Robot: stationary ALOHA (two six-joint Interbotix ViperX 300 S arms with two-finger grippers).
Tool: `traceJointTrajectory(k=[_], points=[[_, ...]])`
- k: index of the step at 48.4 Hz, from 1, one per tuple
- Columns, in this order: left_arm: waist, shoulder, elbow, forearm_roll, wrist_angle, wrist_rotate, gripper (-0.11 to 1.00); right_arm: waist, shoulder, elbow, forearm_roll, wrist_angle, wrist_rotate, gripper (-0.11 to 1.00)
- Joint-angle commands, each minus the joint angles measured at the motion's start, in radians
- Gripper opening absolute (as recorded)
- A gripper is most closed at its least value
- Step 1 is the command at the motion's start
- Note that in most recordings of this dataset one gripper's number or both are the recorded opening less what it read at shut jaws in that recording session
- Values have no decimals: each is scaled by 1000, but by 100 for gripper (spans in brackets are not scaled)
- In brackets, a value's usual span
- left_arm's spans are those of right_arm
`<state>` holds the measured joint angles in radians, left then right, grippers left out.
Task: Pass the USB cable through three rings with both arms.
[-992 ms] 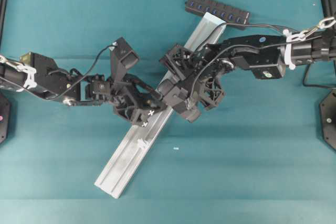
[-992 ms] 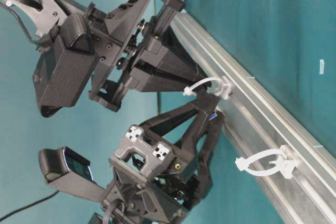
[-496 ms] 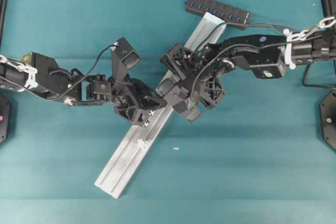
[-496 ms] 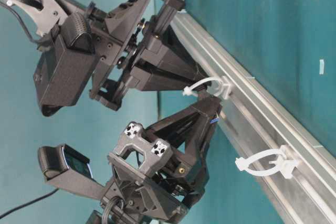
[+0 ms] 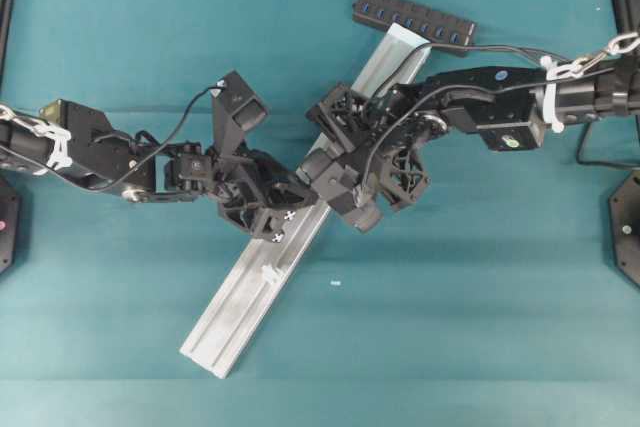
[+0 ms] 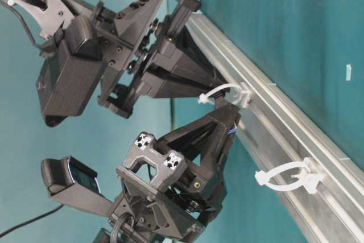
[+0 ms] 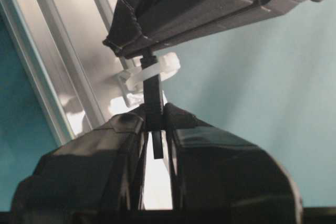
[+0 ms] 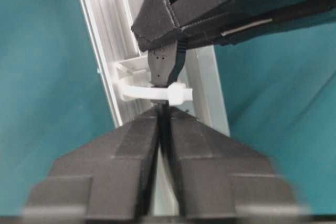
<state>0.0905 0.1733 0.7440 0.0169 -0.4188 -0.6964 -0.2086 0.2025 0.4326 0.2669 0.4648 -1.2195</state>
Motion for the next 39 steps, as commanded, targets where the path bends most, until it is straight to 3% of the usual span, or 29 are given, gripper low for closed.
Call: traceJointTrajectory(k=[1,6,10,18,39], points=[[-3,-18,-8,3,-2,-2,10,-2,-8,-5,3,-3,40,44],[-3,-31,-6,3,11,-3,10,-2,-9,2,0,-12,110,74],[-6,-35,0,3,29,-3,10,-2,-14,8,-2,-14,147,90],[-29,-46,17,3,43,-9,10,-2,-31,9,-3,-15,178,87],[-54,-86,46,2,95,-63,10,2,-49,0,-3,-17,179,87]])
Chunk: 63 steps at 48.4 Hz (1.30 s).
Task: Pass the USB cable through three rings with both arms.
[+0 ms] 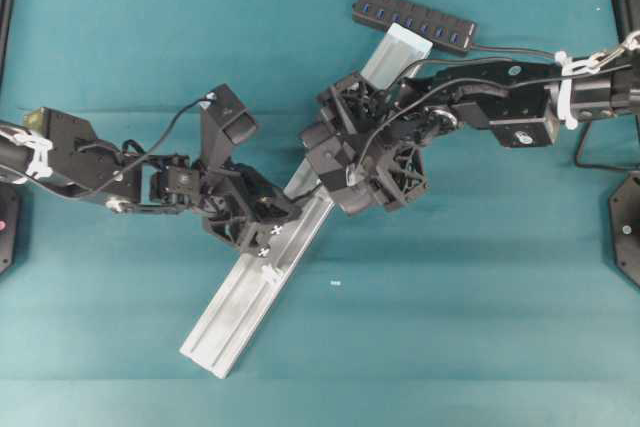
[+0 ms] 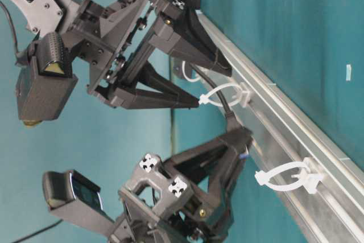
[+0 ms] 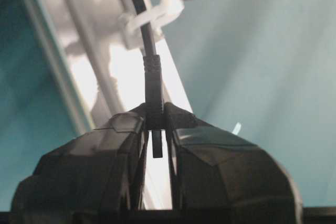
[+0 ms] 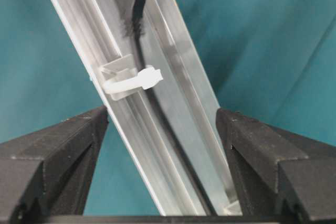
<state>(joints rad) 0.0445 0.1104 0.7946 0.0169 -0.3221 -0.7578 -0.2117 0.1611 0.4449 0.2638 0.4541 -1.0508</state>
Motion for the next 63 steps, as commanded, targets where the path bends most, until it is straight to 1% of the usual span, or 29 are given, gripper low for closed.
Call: traceJointTrajectory(k=[1,12,22,30,38,49,53,56,60,63], points=[[-9,-25,-3,3,-2,-2,10,5,-8,-12,0,-8,11,87],[-31,-57,-2,3,5,-6,10,51,-5,-21,0,-17,11,86],[-57,-103,3,2,61,-6,10,92,-3,-20,0,-67,12,86],[-61,-115,18,2,83,-8,10,97,3,-15,0,-118,12,86],[-63,-117,18,3,81,-28,10,103,20,-21,0,-120,12,84],[-61,-117,17,3,80,-28,10,124,51,-41,0,-123,11,82],[-63,-117,18,3,80,-28,10,127,55,-51,0,-118,11,77],[-63,-117,17,3,80,-28,10,129,57,-55,0,-117,11,70],[-63,-117,18,2,81,-28,10,129,58,-60,0,-101,11,53],[-63,-117,20,3,81,-28,10,129,58,-60,0,-80,11,37]])
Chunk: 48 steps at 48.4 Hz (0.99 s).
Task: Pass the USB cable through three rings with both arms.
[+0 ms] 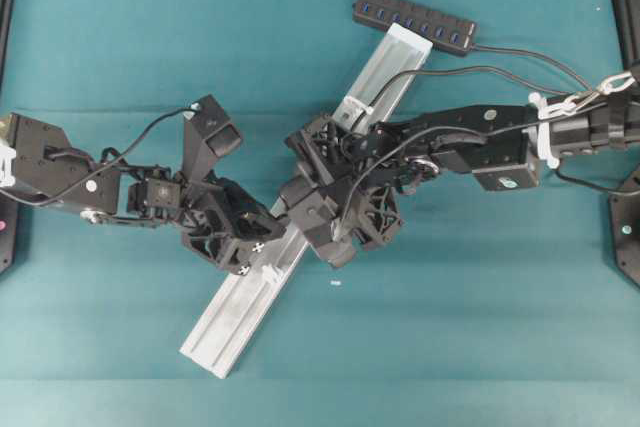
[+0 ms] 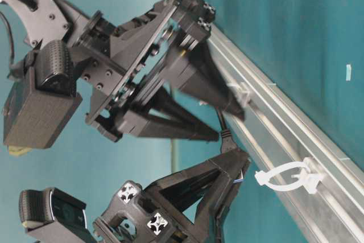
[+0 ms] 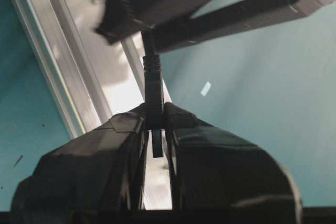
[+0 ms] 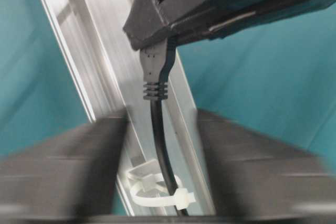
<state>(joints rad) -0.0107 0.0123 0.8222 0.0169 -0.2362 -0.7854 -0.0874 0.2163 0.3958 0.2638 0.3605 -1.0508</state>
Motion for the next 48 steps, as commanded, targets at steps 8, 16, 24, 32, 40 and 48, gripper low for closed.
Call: traceJointTrajectory(k=[8,16,24,32,40,48], points=[[-6,-18,-8,3,-6,0,10,-2,5,-12,-2,63,11,6],[2,-18,-3,3,-3,0,10,-3,6,-21,-2,66,11,6],[11,-23,2,3,-3,0,10,-3,9,-29,-2,66,8,6],[8,-23,3,3,2,-3,36,-6,9,-29,-3,72,5,6],[-14,-55,5,3,15,-25,84,-6,9,-29,-15,86,-3,6],[-57,-158,49,2,77,-44,95,-3,9,-29,-37,124,-52,6]])
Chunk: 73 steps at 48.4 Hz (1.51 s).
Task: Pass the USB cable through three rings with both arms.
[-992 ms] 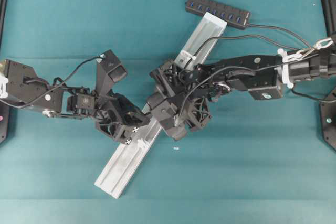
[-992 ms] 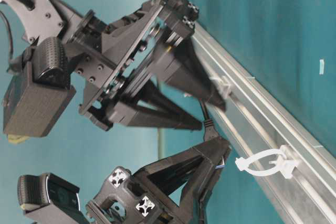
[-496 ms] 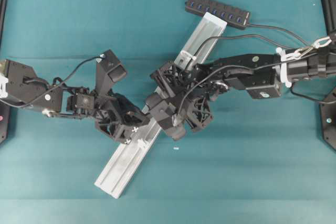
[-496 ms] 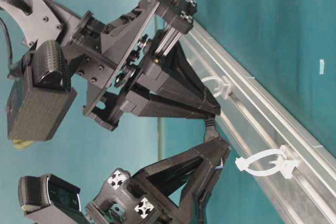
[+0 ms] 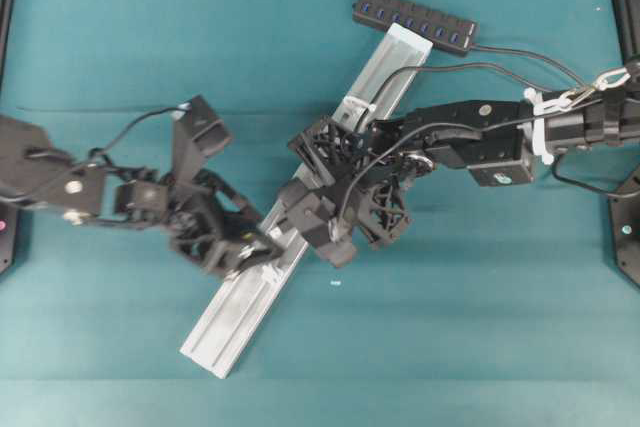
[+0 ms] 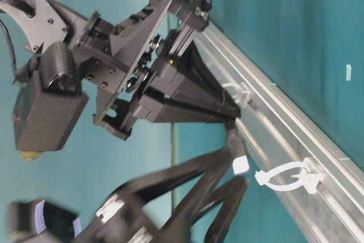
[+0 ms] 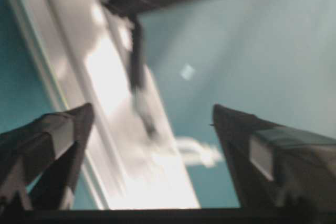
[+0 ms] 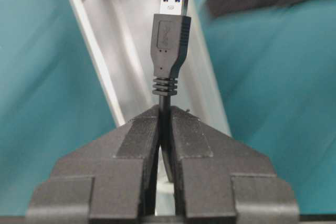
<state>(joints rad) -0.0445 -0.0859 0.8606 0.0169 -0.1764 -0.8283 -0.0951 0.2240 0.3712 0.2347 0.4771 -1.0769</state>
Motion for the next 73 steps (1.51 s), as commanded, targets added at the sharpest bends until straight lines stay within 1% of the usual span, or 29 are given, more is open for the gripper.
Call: traceJointTrajectory(k=[1,3,9,16,22,29,36,45,56,64,73], points=[[-28,-77,18,2,25,-3,94,5,3,-5,-9,8,-34,6],[-41,-120,41,3,38,-3,92,5,3,-6,-9,8,-52,6],[-60,-239,97,3,60,-5,92,6,5,-12,-9,12,-118,6],[-67,-374,147,3,67,-2,92,14,8,-17,-9,9,-172,6],[-67,-471,193,3,101,-3,92,26,9,-21,-11,6,-184,6],[-67,-538,213,3,156,-5,92,44,17,-32,-9,11,-184,6],[-69,-568,218,3,184,-2,92,55,31,-40,-11,12,-184,6],[-67,-563,216,3,186,2,92,63,40,-40,-9,5,-184,6],[-67,-554,213,3,186,2,92,72,51,-64,-2,-5,-184,6],[-67,-558,215,5,186,2,92,83,63,-80,17,0,-184,6],[-67,-561,216,5,186,0,92,91,63,-75,23,-3,-184,6]])
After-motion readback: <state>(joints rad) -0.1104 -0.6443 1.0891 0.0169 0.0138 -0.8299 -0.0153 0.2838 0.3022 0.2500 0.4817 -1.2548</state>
